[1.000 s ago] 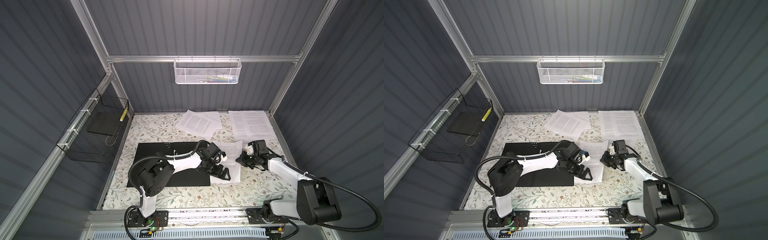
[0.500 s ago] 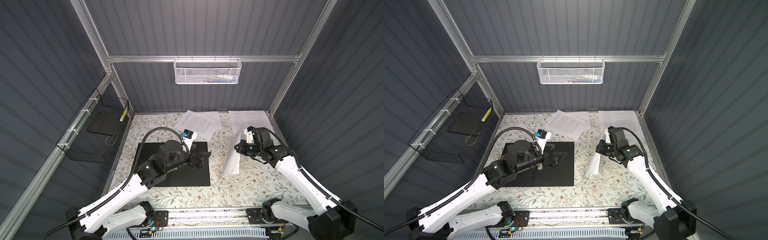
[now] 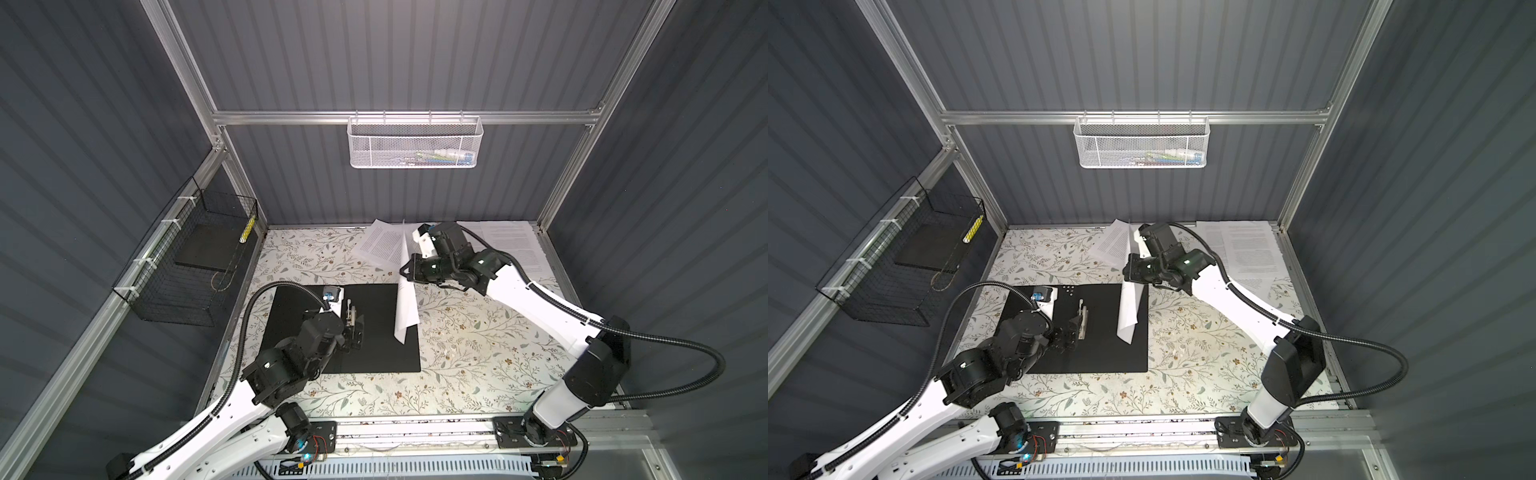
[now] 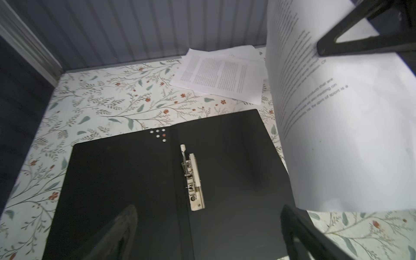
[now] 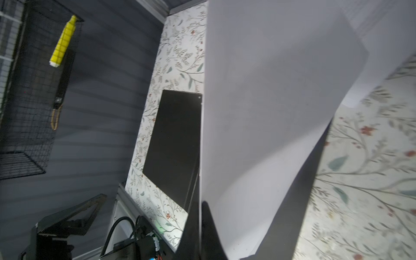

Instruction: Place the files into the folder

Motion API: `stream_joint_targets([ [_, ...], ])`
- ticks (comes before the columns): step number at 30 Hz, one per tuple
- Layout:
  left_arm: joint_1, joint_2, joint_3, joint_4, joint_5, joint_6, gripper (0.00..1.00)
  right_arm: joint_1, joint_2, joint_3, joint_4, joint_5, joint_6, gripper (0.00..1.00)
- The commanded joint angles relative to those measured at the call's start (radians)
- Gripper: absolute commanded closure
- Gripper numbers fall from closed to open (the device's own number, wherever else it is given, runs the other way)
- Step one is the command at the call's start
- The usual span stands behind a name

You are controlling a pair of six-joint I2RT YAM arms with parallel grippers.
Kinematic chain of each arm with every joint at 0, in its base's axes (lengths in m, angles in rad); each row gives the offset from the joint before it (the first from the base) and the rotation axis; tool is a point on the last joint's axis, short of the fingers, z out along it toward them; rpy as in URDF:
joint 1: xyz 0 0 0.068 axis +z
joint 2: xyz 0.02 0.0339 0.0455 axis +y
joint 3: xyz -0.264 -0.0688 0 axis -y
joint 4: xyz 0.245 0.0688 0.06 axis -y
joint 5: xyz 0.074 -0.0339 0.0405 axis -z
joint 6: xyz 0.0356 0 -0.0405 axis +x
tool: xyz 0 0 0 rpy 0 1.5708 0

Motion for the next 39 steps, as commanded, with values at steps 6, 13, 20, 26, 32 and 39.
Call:
stream_joint_targets([
  [6,0.000,-0.069,-0.012,-0.003,-0.163,-0.004,0.00,-0.074,-0.012,-0.319,0.357,-0.119,0.222,1.00],
  [13,0.003,-0.024,-0.001,-0.004,-0.128,0.015,0.00,-0.042,0.148,-0.522,0.530,-0.016,0.270,1.00],
  [20,0.009,-0.011,-0.005,0.015,-0.050,0.033,0.00,0.006,0.193,-0.549,0.547,0.044,0.260,1.00],
  [26,0.013,0.034,0.010,0.002,-0.026,0.041,0.00,0.008,0.151,-0.551,0.449,0.097,0.195,1.00],
  [32,0.015,0.038,0.008,0.005,-0.008,0.044,0.00,-0.001,0.119,-0.573,0.404,0.080,0.112,1.00],
  [39,0.018,0.052,0.009,0.006,0.007,0.046,0.00,-0.011,0.124,-0.578,0.384,0.071,0.064,1.00],
])
